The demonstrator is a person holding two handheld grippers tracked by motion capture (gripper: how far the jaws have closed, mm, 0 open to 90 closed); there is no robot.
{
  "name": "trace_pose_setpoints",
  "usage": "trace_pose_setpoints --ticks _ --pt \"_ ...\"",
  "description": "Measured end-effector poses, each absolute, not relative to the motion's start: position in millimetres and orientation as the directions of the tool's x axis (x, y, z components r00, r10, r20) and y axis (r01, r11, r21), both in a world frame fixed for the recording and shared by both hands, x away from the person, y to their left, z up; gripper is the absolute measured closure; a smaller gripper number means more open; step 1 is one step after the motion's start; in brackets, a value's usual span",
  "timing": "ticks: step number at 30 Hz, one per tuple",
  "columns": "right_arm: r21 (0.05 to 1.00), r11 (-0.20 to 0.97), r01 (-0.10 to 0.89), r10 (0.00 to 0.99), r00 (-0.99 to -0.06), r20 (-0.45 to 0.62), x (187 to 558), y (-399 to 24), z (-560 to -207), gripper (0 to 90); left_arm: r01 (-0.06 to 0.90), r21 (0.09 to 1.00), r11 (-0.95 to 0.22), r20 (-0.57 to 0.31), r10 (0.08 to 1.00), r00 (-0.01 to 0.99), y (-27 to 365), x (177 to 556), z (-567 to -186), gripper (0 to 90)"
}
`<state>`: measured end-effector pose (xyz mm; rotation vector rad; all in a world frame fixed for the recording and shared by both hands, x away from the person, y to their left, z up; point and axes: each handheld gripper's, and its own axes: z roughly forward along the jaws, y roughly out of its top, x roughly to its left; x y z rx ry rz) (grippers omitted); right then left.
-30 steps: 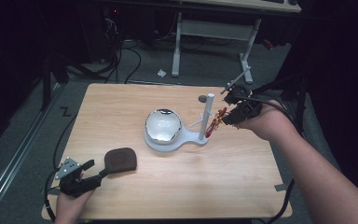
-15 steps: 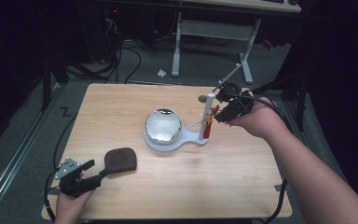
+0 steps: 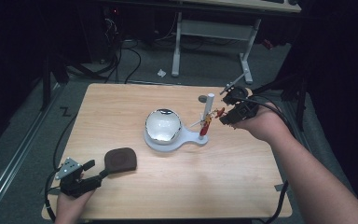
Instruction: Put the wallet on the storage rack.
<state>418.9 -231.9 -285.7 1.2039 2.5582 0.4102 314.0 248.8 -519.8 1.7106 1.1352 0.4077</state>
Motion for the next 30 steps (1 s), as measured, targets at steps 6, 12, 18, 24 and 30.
trace_pose_setpoints --ticks 6,12,18,24,30 --pt "0.371 0.594 0.713 0.792 -0.600 -0.115 421.1 -238.9 -301.0 66.5 0.495 0.867 -0.057 -0.232 0.834 0.501 249.2 313.9 -519.7 26.1" --pt "0.371 0.573 0.731 0.807 -0.582 -0.099 424.0 -243.9 -324.4 66.2 0.495 0.867 -0.060 -0.229 0.834 0.503 248.8 314.0 -519.9 26.1" --pt "0.382 0.547 0.745 0.822 -0.563 -0.081 424.9 -248.1 -338.6 63.6 0.495 0.866 -0.062 -0.228 0.834 0.503 248.5 313.9 -520.0 26.1" --pt "0.396 0.530 0.750 0.831 -0.551 -0.068 421.8 -252.5 -341.1 60.5 0.498 0.865 -0.065 -0.227 0.834 0.502 248.5 313.8 -520.2 26.1" --pt "0.407 0.516 0.754 0.839 -0.541 -0.061 414.7 -259.7 -352.1 54.8 0.496 0.866 -0.070 -0.221 0.835 0.504 247.8 312.6 -520.0 26.1"
